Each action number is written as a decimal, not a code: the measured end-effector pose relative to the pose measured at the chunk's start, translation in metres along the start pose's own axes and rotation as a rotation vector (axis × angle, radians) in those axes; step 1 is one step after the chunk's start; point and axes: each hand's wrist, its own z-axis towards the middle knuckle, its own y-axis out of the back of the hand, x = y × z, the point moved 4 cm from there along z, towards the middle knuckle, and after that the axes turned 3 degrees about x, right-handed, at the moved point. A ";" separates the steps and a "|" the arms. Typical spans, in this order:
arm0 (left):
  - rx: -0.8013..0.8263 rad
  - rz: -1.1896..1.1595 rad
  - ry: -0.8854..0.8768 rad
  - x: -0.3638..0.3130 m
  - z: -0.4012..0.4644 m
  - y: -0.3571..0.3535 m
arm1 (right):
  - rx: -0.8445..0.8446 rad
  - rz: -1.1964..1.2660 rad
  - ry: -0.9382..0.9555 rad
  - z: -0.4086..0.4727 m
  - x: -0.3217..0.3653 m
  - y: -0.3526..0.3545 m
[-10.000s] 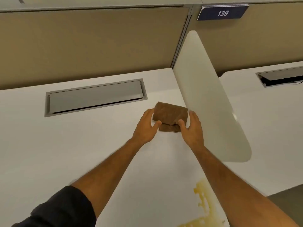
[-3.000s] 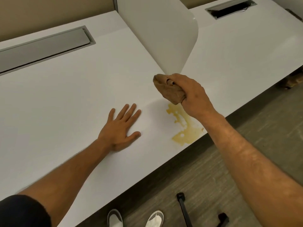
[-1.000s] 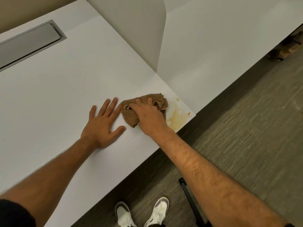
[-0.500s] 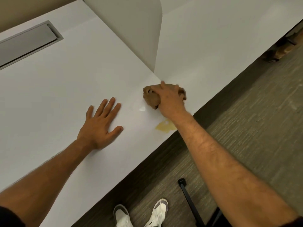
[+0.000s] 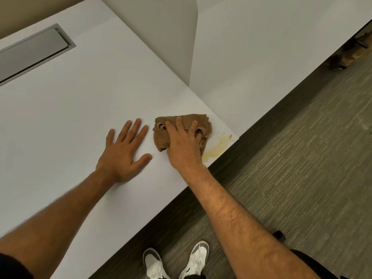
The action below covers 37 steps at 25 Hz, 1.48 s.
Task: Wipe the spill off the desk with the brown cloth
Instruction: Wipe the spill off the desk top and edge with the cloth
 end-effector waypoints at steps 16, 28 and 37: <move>0.000 0.000 0.005 0.001 0.000 -0.001 | -0.046 -0.226 0.150 -0.025 -0.017 -0.031; -0.016 0.035 -0.017 0.000 -0.001 -0.003 | -0.146 -0.097 0.154 -0.060 -0.027 -0.032; 0.071 0.053 -0.155 -0.049 -0.061 -0.033 | 0.023 0.228 0.006 -0.161 -0.057 -0.011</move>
